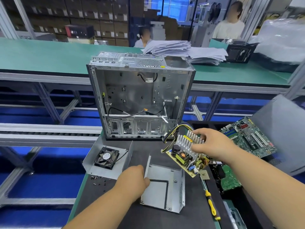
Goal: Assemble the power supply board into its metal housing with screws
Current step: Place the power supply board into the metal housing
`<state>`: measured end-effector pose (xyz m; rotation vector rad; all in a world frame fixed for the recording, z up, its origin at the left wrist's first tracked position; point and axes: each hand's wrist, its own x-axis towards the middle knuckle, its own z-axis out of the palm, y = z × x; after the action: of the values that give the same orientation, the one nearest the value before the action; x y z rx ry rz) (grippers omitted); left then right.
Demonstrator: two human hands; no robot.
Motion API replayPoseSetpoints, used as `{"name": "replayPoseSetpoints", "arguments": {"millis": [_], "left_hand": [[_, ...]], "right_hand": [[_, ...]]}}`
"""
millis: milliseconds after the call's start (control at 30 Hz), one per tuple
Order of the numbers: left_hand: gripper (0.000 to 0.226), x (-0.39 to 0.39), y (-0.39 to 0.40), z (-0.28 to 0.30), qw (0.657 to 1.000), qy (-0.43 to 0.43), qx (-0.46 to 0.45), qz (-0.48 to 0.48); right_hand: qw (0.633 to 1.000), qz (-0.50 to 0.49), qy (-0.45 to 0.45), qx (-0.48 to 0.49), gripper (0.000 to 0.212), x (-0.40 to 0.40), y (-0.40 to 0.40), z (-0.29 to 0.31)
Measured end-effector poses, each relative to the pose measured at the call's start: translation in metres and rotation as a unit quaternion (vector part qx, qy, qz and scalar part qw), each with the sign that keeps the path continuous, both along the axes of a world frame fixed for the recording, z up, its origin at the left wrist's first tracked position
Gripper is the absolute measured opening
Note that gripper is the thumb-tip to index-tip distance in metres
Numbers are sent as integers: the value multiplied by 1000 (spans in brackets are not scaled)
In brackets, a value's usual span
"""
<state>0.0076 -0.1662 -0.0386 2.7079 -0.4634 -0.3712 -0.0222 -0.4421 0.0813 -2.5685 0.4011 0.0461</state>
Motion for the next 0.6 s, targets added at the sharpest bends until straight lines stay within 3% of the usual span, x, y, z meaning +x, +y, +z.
{"name": "replayPoseSetpoints", "arguments": {"millis": [133,433,533,600], "left_hand": [[21,5,0,6,996,57,-56,27],[23,-7,-7,1,983,164,-82,14],[25,0,-8,4,989,108,-90,50],[22,10,-11,11,982,69,-151,90]], "right_hand": [[999,31,-1,12,69,-1,0,-2],[987,154,6,-44,72,-6,-3,4],[980,187,-5,-66,76,-4,-4,4],[977,199,-13,-74,76,-3,-3,2]]}}
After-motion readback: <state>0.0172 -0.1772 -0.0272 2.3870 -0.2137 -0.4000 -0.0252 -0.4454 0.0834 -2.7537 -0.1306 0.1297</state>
